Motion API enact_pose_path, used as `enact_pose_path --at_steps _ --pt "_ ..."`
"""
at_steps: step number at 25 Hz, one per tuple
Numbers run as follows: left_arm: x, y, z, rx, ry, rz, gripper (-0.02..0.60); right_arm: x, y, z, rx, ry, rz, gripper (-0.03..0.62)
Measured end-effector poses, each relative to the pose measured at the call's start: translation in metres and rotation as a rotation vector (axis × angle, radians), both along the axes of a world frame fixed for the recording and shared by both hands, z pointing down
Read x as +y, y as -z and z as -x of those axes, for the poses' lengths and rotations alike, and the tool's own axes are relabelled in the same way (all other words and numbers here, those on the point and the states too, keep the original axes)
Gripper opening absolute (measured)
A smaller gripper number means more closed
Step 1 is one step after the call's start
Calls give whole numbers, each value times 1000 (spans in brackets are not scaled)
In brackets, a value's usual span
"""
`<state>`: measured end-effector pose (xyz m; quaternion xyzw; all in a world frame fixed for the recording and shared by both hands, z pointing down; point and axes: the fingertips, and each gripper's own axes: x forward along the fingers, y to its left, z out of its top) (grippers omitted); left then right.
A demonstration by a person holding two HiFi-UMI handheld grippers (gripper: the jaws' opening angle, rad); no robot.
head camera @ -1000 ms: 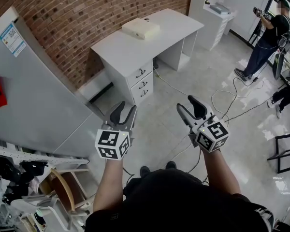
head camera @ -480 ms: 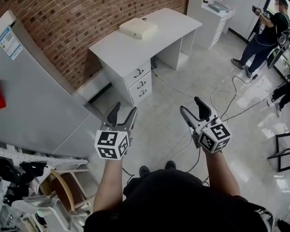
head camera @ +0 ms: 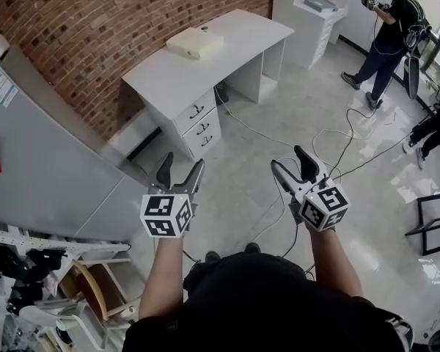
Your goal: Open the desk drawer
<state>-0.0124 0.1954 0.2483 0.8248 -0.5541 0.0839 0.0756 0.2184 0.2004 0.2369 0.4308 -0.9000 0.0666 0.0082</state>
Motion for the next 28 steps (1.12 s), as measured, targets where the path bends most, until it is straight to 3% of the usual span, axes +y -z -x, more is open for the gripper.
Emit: enact_pose_path --at_steps 11,19,28 --pt "1 -5 -43 -14 -47 18 322 0 -21 -50 -37 -3 45 287" --pt "-36 -46 -28 50 -71 83 321 -38 -46 -19 1 33 98 287" --pt "-152 -55 17 61 -87 85 321 -142 -40 28 79 54 120 287"
